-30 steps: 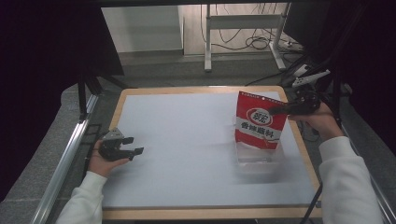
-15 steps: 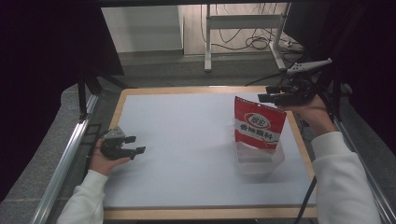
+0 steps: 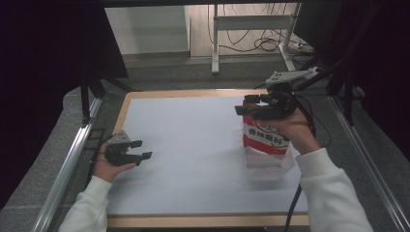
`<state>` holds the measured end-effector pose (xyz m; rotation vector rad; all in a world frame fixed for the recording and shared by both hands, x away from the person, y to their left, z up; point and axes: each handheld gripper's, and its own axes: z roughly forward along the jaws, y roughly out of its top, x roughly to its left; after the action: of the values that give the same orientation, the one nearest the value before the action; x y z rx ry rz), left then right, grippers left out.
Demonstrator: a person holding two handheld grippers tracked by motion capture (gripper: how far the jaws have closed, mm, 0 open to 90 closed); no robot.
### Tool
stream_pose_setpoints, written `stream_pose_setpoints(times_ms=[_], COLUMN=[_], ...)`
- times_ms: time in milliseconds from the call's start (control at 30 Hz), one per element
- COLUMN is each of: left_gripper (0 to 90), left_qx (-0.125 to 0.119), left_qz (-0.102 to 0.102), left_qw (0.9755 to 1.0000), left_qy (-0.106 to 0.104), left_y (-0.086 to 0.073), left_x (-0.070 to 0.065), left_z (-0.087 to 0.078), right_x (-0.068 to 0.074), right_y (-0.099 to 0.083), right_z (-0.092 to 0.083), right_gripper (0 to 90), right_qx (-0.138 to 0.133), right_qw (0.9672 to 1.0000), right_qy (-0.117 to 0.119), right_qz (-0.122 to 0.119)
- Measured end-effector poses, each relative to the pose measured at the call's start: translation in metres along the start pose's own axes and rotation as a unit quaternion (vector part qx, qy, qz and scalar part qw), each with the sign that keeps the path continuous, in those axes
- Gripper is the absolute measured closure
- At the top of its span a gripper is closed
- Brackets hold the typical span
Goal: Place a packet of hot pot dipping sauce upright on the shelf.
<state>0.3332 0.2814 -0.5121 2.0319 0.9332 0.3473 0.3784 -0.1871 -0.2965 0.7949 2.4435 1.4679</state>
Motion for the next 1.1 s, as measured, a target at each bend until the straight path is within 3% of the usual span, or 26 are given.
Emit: stream_pose_setpoints(times_ms=[200,333,500,533,767,1100], left_gripper=[31.6,31.6,31.5,31.5,31.4,31.3], left_qx=[-0.005,-0.004,0.000,0.001,0.005,0.011], left_qz=[0.000,-0.001,0.000,0.001,0.004,0.007], left_qw=[1.0000,1.0000,1.0000,1.0000,1.0000,0.9999], left_qy=[0.002,0.003,0.001,0.002,0.006,0.008], left_y=[0.000,0.000,0.000,0.000,-0.001,-0.001], left_x=[0.000,-0.001,-0.003,-0.003,-0.007,-0.009], left_z=[-0.003,-0.002,0.000,0.000,0.001,0.005], right_x=[0.025,0.037,0.048,0.051,0.054,0.048], right_y=[-0.014,-0.028,-0.054,-0.067,-0.102,-0.117], right_z=[0.025,0.042,0.063,0.073,0.100,0.109], right_gripper=[34.4,34.2,34.1,33.7,33.6,32.4], right_qx=[0.003,0.008,0.021,0.034,0.066,0.080], right_qw=[0.9999,0.9995,0.9988,0.9985,0.9963,0.9957], right_qy=[0.001,0.026,0.043,0.043,0.054,0.042], right_qz=[-0.011,-0.013,-0.004,-0.001,0.011,0.021])
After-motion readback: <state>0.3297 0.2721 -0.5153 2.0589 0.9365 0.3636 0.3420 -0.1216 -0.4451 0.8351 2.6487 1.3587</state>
